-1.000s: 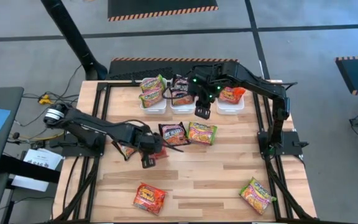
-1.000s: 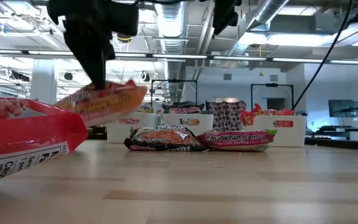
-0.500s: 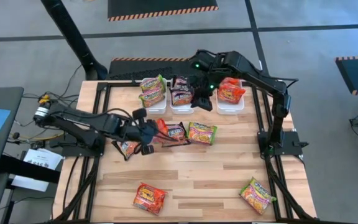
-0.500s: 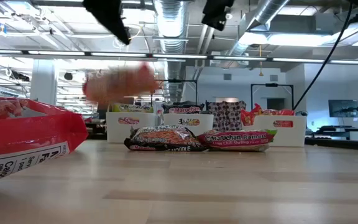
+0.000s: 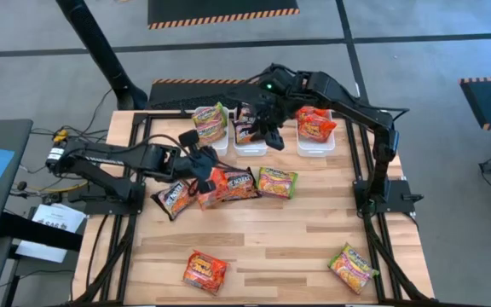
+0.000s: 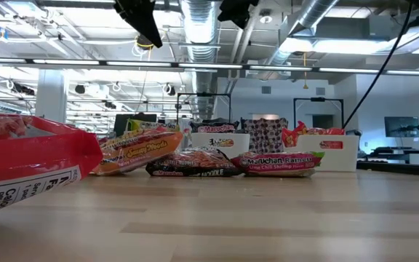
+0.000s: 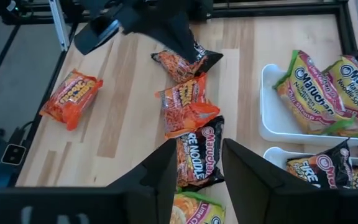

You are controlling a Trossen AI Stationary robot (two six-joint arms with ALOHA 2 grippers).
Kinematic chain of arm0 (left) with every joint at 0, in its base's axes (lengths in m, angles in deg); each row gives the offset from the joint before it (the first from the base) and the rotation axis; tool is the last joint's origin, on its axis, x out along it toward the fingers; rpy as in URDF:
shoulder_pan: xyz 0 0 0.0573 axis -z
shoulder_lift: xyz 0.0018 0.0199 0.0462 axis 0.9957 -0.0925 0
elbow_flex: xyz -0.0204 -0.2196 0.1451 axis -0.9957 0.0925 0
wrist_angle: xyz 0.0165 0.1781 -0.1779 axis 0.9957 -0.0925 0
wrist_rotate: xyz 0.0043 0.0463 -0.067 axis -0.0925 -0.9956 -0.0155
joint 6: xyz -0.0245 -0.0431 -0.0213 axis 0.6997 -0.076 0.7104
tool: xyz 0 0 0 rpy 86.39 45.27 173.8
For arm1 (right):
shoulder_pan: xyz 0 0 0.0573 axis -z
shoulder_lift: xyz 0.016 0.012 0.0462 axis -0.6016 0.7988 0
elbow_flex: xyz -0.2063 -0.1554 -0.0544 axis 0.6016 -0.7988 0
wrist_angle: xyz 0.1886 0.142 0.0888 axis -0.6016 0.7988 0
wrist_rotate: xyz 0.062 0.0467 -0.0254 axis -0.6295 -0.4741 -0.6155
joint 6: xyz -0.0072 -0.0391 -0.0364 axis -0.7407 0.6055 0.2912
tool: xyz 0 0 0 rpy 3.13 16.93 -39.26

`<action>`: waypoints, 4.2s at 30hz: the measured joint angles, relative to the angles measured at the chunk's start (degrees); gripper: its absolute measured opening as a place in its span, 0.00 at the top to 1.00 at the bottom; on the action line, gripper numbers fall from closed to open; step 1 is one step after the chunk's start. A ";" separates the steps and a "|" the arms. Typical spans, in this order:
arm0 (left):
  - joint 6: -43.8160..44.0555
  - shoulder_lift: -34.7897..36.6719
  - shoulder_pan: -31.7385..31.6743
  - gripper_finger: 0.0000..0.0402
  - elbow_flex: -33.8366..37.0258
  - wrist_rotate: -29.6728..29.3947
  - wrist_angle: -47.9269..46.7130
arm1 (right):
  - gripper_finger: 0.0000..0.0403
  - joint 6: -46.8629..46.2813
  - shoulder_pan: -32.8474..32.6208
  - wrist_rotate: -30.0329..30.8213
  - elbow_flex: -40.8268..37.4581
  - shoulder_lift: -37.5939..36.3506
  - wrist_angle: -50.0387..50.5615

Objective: Sort Maruchan noodles
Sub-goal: Put the orange noodle pack into the right white bin

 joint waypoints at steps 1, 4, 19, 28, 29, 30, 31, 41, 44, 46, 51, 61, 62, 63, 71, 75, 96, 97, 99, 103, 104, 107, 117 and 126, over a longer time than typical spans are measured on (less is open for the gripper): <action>1.69 -0.01 -0.36 1.00 -0.32 -0.62 -0.21 | 0.61 0.06 -0.11 0.00 0.00 0.00 0.09; 5.97 0.45 -1.46 1.00 -2.53 -1.06 -1.26 | 0.56 0.06 -0.62 -0.07 0.00 0.00 0.03; 7.12 10.20 -3.35 1.00 -9.63 -4.58 -2.69 | 0.40 -4.75 -3.10 -1.87 0.04 10.07 -2.03; 8.03 14.89 -3.32 1.00 -9.69 -3.49 -2.57 | 0.41 -12.28 -2.95 -2.88 -0.02 18.94 -4.20; 8.03 15.18 -3.32 1.00 -9.67 -3.43 -3.07 | 0.41 -13.59 -2.95 -3.65 0.00 19.93 -4.92; 8.10 15.30 -3.32 1.00 -9.60 -3.37 -3.71 | 0.41 -14.80 -2.94 -4.53 0.00 20.90 -5.32; 8.43 15.37 -3.32 1.00 -9.61 -3.34 -3.67 | 0.41 -15.97 -2.88 -5.24 -0.01 21.83 -5.29; 11.88 14.78 -3.32 1.00 -9.58 -3.14 -7.66 | 0.41 -26.38 -2.56 -6.49 -0.02 28.25 -10.98; 12.95 14.77 -3.32 1.00 -9.58 -3.17 -8.49 | 0.41 -26.65 -2.68 -6.47 -0.02 29.04 -13.02; 12.99 14.61 -3.32 1.00 -9.56 -3.13 -9.28 | 0.41 -27.34 -2.86 -6.12 -0.02 29.09 -14.37; 12.98 14.51 -3.32 1.00 -9.56 -3.21 -9.17 | 0.41 -27.57 -3.89 -0.11 -0.02 29.09 -18.29; 12.97 14.45 -3.32 1.00 -9.56 -3.27 -9.51 | 0.41 -27.70 -5.35 3.00 -2.18 29.03 -20.42; 12.97 14.45 -3.32 1.00 -9.56 -3.29 -9.51 | 0.41 -28.19 -5.37 2.99 -2.68 29.05 -20.64; 12.97 14.45 -3.32 1.00 -9.56 -3.32 -9.53 | 0.41 -29.04 -5.37 2.98 -3.39 29.02 -21.30; 12.97 14.45 -3.32 1.00 -9.56 -3.50 -9.99 | 0.41 -30.65 -5.20 2.67 -6.51 29.00 -23.84; 12.97 14.45 -3.32 1.00 -9.56 -3.50 -9.95 | 0.41 -31.96 -5.71 2.33 -6.62 29.03 -24.97; 12.95 14.45 -3.32 1.00 -9.56 -3.48 -9.96 | 0.97 -31.97 -7.97 7.34 -6.60 29.03 -25.85; 12.95 14.45 -3.34 1.00 -9.56 -3.48 -10.07 | 0.97 -31.98 -7.97 7.32 -6.60 29.03 -25.82; 13.06 14.45 -3.32 1.00 -9.56 -3.49 -10.83 | 0.97 -31.98 -7.95 7.32 -6.60 29.03 -25.55; 14.90 14.45 -3.32 1.00 -9.56 -3.55 -12.84 | 0.99 -31.08 -7.97 7.22 -6.69 27.45 -22.08; 15.30 14.45 -3.32 1.00 -9.56 -3.55 -13.34 | 0.99 -30.35 -8.00 7.23 -6.69 26.55 -21.31; 15.55 14.45 -3.32 1.00 -9.56 -3.56 -14.02 | 0.99 -28.51 -8.25 7.27 -6.58 23.21 -18.65; 15.61 14.45 -3.32 1.00 -9.56 -3.66 -14.45 | 0.99 -25.74 -8.35 9.90 -6.56 12.33 -15.65; 15.53 14.47 -3.32 1.00 -9.56 -3.66 -14.64 | 0.99 -21.11 -6.75 16.68 -6.60 4.12 -9.11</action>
